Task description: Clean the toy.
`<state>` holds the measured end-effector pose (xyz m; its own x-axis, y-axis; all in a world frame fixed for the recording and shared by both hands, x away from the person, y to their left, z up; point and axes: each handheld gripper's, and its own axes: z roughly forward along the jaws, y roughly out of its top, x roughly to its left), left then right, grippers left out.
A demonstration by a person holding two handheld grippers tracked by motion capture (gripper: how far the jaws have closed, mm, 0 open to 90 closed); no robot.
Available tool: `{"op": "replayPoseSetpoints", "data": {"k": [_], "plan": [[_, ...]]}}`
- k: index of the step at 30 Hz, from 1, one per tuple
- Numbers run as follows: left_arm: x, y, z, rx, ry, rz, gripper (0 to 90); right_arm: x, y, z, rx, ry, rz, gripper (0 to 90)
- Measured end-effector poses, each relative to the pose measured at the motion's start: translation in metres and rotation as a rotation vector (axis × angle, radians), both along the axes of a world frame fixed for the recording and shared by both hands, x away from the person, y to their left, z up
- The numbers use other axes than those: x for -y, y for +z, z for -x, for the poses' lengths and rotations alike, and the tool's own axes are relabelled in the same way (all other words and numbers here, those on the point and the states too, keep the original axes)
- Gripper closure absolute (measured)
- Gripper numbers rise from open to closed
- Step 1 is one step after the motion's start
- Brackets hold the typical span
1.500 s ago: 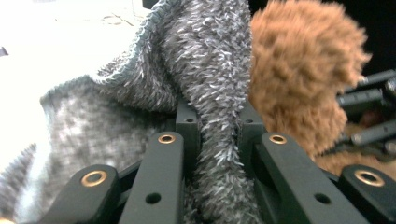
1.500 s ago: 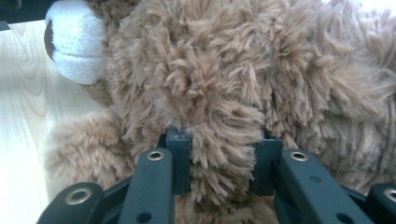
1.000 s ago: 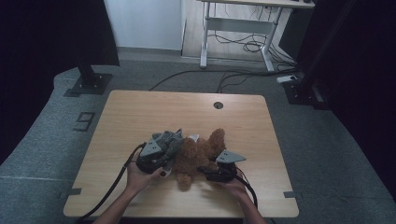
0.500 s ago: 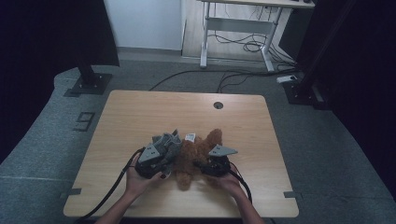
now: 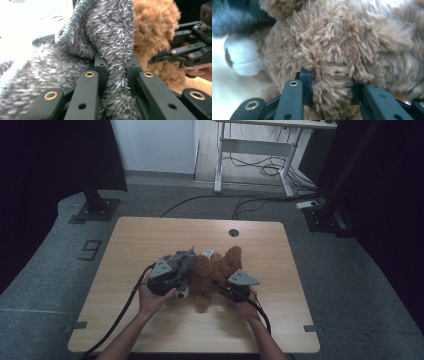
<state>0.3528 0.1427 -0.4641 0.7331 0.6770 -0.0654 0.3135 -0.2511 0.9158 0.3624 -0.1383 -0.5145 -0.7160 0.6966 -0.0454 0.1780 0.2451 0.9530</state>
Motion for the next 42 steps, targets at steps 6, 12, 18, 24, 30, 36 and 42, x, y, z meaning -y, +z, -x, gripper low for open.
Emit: {"op": "replayPoseSetpoints", "data": {"k": [6, 12, 18, 24, 30, 36, 42], "plan": [[0.007, 0.02, 0.018, 0.009, -0.041, 0.056, 77.1, 0.006, -0.019, 0.025, -0.011, 0.056, 0.012, 65.8], [0.026, 0.019, 0.017, -0.054, -0.041, -0.014, 76.9, 0.004, -0.024, 0.04, -0.019, 0.071, 0.053, 65.8], [0.017, 0.003, 0.024, -0.069, 0.015, -0.08, 78.3, 0.006, -0.027, 0.04, -0.037, 0.052, 0.04, 65.8], [-0.013, -0.004, 0.039, -0.05, 0.045, -0.053, 79.5, 0.006, -0.028, 0.041, -0.038, 0.052, 0.039, 65.7], [-0.043, 0.006, 0.051, -0.001, 0.121, -0.065, 79.5, 0.006, -0.028, 0.04, -0.049, 0.04, 0.029, 65.7], [-0.063, 0.009, 0.053, 0.012, 0.179, -0.069, 79.4, 0.007, -0.028, 0.039, -0.052, 0.039, 0.022, 65.7], [-0.064, 0.027, 0.058, 0.056, 0.169, -0.015, 79.2, 0.008, -0.029, 0.038, -0.06, 0.038, 0.01, 65.6]]}}
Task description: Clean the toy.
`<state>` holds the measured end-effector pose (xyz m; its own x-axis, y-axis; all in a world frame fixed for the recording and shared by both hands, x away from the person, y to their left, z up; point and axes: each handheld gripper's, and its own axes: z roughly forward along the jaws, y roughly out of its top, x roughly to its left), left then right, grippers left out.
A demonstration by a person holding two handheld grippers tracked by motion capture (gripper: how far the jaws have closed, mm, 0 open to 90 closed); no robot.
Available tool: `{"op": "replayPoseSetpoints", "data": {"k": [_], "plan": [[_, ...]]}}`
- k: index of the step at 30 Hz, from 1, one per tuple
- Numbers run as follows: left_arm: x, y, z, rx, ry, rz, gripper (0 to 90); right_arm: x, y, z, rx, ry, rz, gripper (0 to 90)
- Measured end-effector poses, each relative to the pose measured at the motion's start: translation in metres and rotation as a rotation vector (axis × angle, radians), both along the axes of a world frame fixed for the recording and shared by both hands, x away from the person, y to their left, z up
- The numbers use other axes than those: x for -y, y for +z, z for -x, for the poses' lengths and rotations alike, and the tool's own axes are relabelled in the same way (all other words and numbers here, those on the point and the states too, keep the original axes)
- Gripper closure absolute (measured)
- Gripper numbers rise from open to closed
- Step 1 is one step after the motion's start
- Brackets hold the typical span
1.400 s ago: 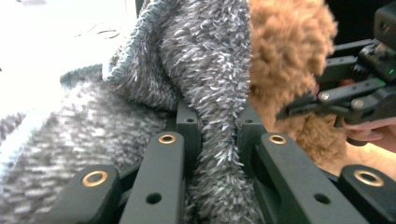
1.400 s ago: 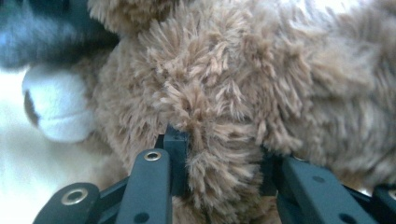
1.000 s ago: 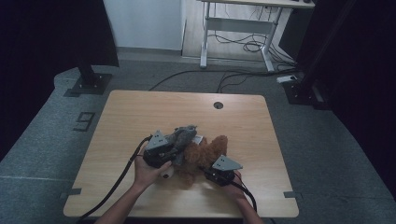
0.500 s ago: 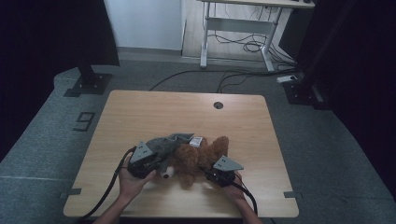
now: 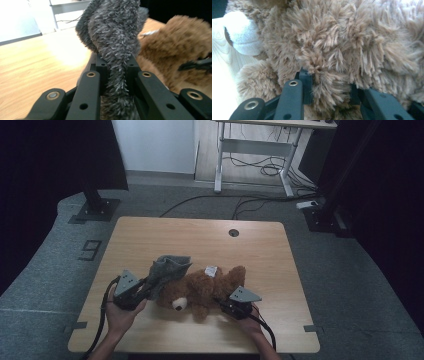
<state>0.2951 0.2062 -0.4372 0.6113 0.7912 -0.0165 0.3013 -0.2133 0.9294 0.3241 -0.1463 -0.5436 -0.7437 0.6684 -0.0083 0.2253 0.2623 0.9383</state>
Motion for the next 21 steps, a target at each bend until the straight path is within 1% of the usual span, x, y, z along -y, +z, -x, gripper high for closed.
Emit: {"op": "replayPoseSetpoints", "data": {"k": [3, 5, 6, 7, 8, 9, 11, 12, 13, 15, 18, 21], "plan": [[0.021, 0.009, -0.002, 0.019, -0.051, 0.001, 79.1, 0.0, 0.0, 0.0, -0.001, -0.001, -0.001, 65.6], [0.04, 0.014, -0.006, 0.027, -0.084, -0.009, 79.1, 0.0, 0.0, 0.0, 0.001, -0.003, -0.001, 65.5], [0.049, 0.015, -0.009, 0.024, -0.099, -0.015, 79.1, 0.0, 0.0, 0.0, 0.002, -0.003, -0.001, 65.5], [0.058, 0.016, -0.013, 0.012, -0.117, -0.015, 79.1, 0.0, 0.0, 0.0, 0.001, -0.003, -0.001, 65.5], [0.058, 0.016, -0.013, 0.012, -0.117, -0.015, 79.1, 0.0, 0.0, 0.0, 0.002, -0.004, -0.001, 65.5], [0.076, 0.013, -0.019, -0.012, -0.148, -0.034, 79.1, 0.0, 0.0, 0.0, 0.002, -0.004, -0.001, 65.5], [0.09, 0.005, -0.026, -0.044, -0.168, -0.063, 79.0, 0.0, 0.0, 0.0, 0.001, -0.004, -0.002, 65.4], [0.094, 0.0, -0.029, -0.061, -0.172, -0.076, 79.1, 0.0, 0.0, 0.0, 0.0, -0.004, -0.002, 65.4], [0.096, -0.005, -0.031, -0.072, -0.173, -0.092, 79.1, 0.0, 0.0, 0.0, -0.004, -0.002, -0.003, 65.4], [0.095, -0.01, -0.031, -0.075, -0.166, -0.114, 79.1, 0.001, 0.0, 0.0, -0.007, -0.003, -0.006, 65.3], [0.087, -0.009, -0.029, -0.066, -0.141, -0.14, 79.2, 0.001, 0.0, 0.0, -0.006, -0.002, -0.005, 65.3], [0.075, -0.012, -0.032, -0.085, -0.121, -0.153, 79.2, 0.001, -0.001, -0.001, -0.006, -0.002, -0.005, 65.3]]}}
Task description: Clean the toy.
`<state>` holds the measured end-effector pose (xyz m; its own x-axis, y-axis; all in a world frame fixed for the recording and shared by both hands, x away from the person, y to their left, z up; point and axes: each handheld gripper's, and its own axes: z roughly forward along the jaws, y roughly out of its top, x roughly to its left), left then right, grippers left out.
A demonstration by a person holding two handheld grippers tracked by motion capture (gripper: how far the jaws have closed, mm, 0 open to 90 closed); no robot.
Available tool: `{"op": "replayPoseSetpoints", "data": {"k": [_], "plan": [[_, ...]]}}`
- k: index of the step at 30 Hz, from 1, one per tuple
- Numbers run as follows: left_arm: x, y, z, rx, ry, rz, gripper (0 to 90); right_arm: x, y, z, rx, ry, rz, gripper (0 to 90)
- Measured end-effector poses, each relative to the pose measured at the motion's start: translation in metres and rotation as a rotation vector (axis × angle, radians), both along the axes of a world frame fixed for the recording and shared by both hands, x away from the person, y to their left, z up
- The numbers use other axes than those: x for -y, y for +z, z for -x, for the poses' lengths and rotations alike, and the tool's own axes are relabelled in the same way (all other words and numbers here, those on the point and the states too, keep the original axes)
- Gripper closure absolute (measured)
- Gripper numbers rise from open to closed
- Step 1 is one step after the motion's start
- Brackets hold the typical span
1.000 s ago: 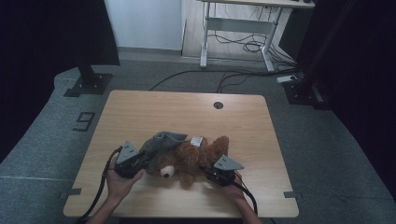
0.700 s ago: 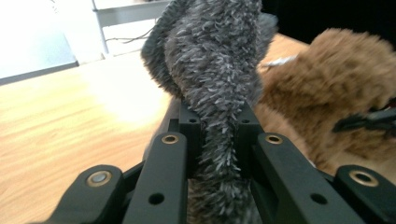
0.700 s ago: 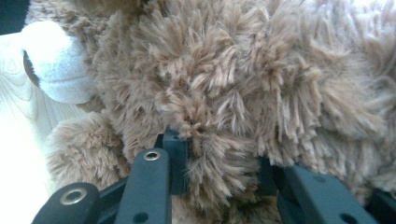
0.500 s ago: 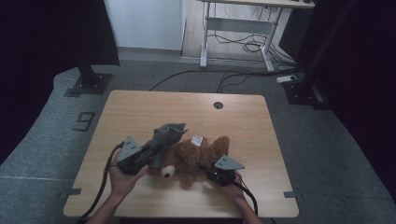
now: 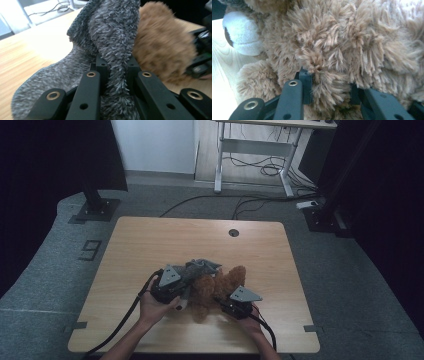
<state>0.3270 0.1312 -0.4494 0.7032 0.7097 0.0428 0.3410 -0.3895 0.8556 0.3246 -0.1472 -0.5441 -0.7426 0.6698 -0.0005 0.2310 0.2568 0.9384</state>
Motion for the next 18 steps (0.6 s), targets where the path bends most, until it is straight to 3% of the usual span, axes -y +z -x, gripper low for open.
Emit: {"op": "replayPoseSetpoints", "data": {"k": [3, 8, 18], "plan": [[-0.014, -0.005, -0.002, -0.021, 0.016, 0.021, 79.2, 0.0, 0.0, 0.0, 0.001, -0.004, 0.0, 65.3], [-0.039, -0.003, 0.004, 0.008, 0.057, 0.033, 79.2, -0.001, 0.0, 0.0, 0.004, -0.008, 0.0, 65.3], [-0.086, -0.006, 0.016, -0.009, 0.129, 0.04, 79.1, 0.0, -0.001, -0.001, 0.004, -0.027, 0.002, 65.3]]}}
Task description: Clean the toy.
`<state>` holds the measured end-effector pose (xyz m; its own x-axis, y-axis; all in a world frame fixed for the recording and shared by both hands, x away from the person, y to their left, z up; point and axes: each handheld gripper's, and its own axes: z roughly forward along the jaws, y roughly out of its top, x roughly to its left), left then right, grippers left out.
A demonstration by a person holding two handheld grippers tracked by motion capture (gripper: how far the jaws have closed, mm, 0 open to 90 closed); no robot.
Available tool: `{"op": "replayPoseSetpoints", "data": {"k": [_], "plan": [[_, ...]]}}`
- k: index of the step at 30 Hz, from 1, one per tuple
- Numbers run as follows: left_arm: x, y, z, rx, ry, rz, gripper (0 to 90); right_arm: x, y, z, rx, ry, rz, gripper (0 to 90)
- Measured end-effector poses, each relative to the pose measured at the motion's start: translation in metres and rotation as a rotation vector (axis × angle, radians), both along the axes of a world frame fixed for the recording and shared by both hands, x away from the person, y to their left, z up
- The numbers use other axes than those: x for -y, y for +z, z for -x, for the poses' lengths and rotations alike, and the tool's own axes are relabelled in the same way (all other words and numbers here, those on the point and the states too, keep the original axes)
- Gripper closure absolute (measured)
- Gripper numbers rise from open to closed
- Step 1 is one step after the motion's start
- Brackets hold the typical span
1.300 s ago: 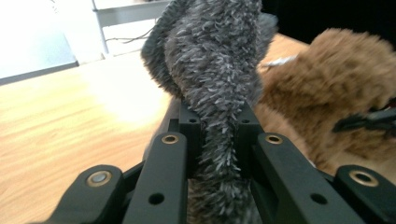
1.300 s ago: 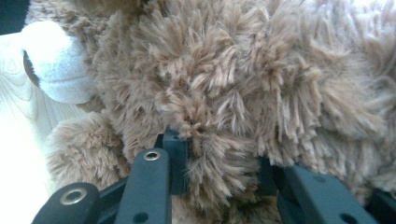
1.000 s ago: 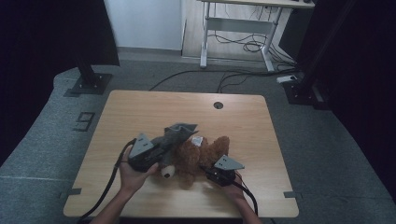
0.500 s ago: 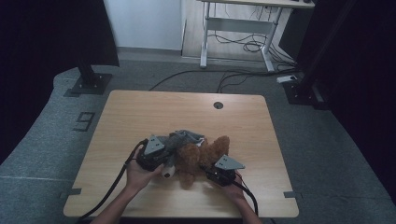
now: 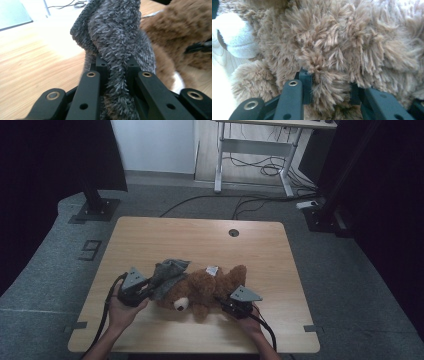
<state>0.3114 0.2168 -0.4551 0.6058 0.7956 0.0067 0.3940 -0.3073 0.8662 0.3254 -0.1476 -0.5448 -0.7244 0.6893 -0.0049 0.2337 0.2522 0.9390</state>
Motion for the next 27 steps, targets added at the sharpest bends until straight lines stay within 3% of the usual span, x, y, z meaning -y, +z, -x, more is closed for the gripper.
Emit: {"op": "replayPoseSetpoints", "data": {"k": [3, 5, 11, 13, 18, 23, 27], "plan": [[-0.004, 0.003, 0.0, 0.004, 0.011, 0.029, 79.1, 0.0, 0.0, -0.001, -0.004, -0.004, -0.005, 65.3], [0.004, 0.01, 0.001, 0.021, -0.01, 0.045, 79.0, 0.0, 0.0, -0.001, -0.006, -0.004, -0.008, 65.3], [0.057, 0.036, -0.004, 0.044, -0.156, 0.102, 78.9, 0.0, 0.0, -0.001, -0.006, -0.003, -0.008, 65.2], [0.073, 0.041, -0.009, 0.048, -0.182, 0.106, 78.8, 0.0, 0.0, -0.001, -0.005, -0.002, -0.008, 65.3], [0.107, 0.045, -0.027, -0.011, -0.246, 0.168, 78.9, 0.001, 0.0, -0.001, -0.003, 0.001, -0.008, 65.3], [0.136, 0.041, -0.034, -0.039, -0.288, 0.146, 78.8, 0.001, 0.0, -0.002, -0.007, 0.003, -0.009, 65.2], [0.153, 0.038, -0.038, -0.041, -0.293, 0.108, 78.8, 0.0, 0.0, -0.001, -0.009, 0.002, -0.01, 65.2]]}}
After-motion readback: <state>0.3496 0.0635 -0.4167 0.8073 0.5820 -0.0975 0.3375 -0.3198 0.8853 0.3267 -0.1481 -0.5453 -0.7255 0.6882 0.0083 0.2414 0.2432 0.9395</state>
